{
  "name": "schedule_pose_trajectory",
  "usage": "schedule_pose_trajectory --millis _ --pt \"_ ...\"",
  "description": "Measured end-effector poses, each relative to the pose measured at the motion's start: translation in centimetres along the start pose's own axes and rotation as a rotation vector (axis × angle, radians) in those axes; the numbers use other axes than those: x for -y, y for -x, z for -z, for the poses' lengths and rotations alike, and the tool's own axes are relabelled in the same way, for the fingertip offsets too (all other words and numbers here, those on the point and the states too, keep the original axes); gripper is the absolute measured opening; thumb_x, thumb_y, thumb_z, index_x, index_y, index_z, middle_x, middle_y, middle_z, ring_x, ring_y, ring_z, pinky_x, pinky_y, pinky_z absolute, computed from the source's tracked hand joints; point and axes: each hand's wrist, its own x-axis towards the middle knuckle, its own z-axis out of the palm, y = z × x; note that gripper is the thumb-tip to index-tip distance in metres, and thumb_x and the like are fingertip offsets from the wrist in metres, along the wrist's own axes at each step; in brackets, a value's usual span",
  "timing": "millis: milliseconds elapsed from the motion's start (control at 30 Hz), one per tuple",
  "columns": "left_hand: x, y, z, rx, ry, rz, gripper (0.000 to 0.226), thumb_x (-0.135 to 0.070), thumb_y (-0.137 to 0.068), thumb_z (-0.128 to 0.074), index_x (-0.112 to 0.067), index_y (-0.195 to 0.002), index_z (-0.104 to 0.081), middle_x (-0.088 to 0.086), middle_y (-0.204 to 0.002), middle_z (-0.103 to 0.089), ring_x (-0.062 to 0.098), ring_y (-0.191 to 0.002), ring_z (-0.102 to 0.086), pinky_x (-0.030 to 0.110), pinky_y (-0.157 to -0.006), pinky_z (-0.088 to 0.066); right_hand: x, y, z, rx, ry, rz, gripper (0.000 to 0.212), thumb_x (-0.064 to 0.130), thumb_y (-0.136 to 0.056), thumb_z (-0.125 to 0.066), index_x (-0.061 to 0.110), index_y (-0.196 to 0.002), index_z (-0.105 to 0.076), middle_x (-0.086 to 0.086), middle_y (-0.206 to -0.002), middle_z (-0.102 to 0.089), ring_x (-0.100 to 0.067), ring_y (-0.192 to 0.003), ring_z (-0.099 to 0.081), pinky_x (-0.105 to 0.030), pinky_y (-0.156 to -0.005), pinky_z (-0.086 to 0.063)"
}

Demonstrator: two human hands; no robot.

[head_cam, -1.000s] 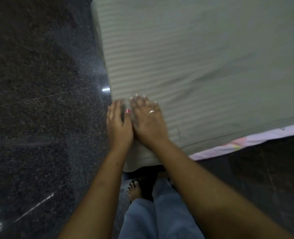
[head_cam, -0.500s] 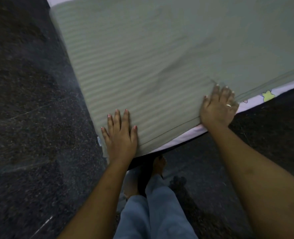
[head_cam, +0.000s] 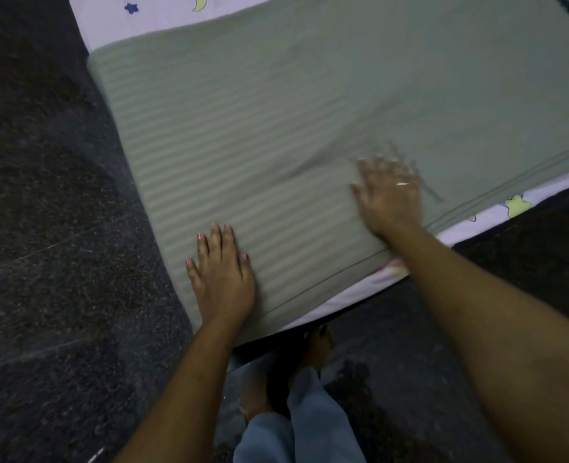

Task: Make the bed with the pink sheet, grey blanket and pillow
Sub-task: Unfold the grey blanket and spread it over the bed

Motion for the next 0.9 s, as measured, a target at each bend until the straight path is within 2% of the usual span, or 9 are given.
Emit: schedule_pose_trajectory --millis 133,200,300,400,433,533,600,767,900 --pt "-0.9 -0.2 0.1 0.086 -0.057 0.002 0.061 -0.038 -0.099 -0.031 -0.023 -0.152 -0.004 -0.003 -0.160 0.003 0.021 -0.146 0.009 0.052 -0.114 0.004 -7.6 -0.7 2.7 0.100 0.006 -0.388 0.059 0.049 -0.099 -0.017 0.025 -0.152 -0.013 -0.006 -0.160 -0.010 -0.030 -0.146 -0.008 -0.052 -0.116 -0.007" --pt "-1.5 -0.3 0.0 0.118 -0.073 -0.006 0.061 -0.040 -0.100 -0.029 -0.025 -0.152 -0.001 -0.006 -0.159 0.006 0.020 -0.146 0.011 0.052 -0.114 0.005 -6.3 -1.4 3.1 0.048 0.030 -0.407 0.060 0.045 -0.100 -0.023 0.016 -0.151 -0.017 -0.012 -0.158 -0.014 -0.033 -0.145 -0.011 -0.052 -0.116 -0.010" --pt "-2.9 -1.0 -0.2 0.156 -0.055 -0.047 0.062 -0.039 -0.100 -0.030 -0.027 -0.151 0.003 -0.008 -0.159 0.009 0.018 -0.146 0.012 0.053 -0.114 0.005 1.9 -2.2 2.8 -0.077 -0.079 -0.117 0.059 0.040 -0.098 -0.036 0.010 -0.148 -0.028 -0.016 -0.154 -0.026 -0.033 -0.142 -0.022 -0.047 -0.115 -0.014" --pt "-4.0 -2.2 -0.3 0.139 0.008 -0.029 0.068 -0.032 -0.099 -0.037 -0.023 -0.151 0.005 -0.006 -0.159 0.008 0.016 -0.146 0.011 0.048 -0.115 0.006 12.3 -0.7 0.6 0.007 -0.152 0.446 0.054 0.041 -0.096 -0.036 0.021 -0.147 -0.034 -0.006 -0.154 -0.030 -0.026 -0.143 -0.024 -0.042 -0.115 -0.013" --pt "-4.2 -2.7 -0.3 0.108 0.040 0.011 0.069 -0.029 -0.098 -0.039 -0.021 -0.151 0.004 -0.005 -0.159 0.006 0.016 -0.146 0.010 0.045 -0.115 0.005 14.3 -0.2 0.0 0.044 -0.156 0.563 0.053 0.041 -0.097 -0.033 0.025 -0.147 -0.034 -0.002 -0.155 -0.029 -0.023 -0.143 -0.023 -0.042 -0.115 -0.011" --pt "-4.8 -3.7 -0.7 0.013 0.065 0.084 0.067 -0.027 -0.098 -0.039 -0.020 -0.151 0.000 -0.005 -0.160 0.003 0.016 -0.146 0.007 0.045 -0.115 0.004 13.5 -1.7 -1.1 0.037 -0.167 0.642 0.053 0.047 -0.096 -0.033 0.030 -0.146 -0.034 0.001 -0.154 -0.031 -0.021 -0.143 -0.026 -0.043 -0.115 -0.014" --pt "-6.2 -4.3 -1.4 0.021 0.002 0.088 0.064 -0.032 -0.099 -0.036 -0.023 -0.151 -0.001 -0.006 -0.159 0.003 0.017 -0.146 0.008 0.048 -0.115 0.006 8.2 -4.7 -1.3 0.004 -0.181 0.541 0.056 0.049 -0.094 -0.036 0.029 -0.146 -0.035 -0.001 -0.154 -0.031 -0.023 -0.143 -0.026 -0.045 -0.115 -0.015" --pt "-11.7 -6.0 -2.9 0.046 -0.013 0.099 0.060 -0.040 -0.099 -0.033 -0.027 -0.151 -0.005 -0.004 -0.160 0.002 0.019 -0.146 0.009 0.051 -0.114 0.007 -12.0 -11.8 1.2 -0.074 -0.031 0.011 0.062 0.052 -0.092 -0.028 0.022 -0.146 -0.034 -0.010 -0.153 -0.032 -0.035 -0.139 -0.029 -0.050 -0.113 -0.018" --pt "-16.7 -6.8 -4.5 0.101 -0.023 0.095 0.063 -0.045 -0.099 -0.029 -0.026 -0.151 0.001 -0.003 -0.160 0.006 0.020 -0.146 0.011 0.052 -0.113 0.007 -22.2 -12.6 4.3 0.030 -0.037 -0.404 0.061 0.049 -0.098 -0.018 0.018 -0.151 -0.020 -0.013 -0.158 -0.016 -0.036 -0.143 -0.015 -0.055 -0.114 -0.013"
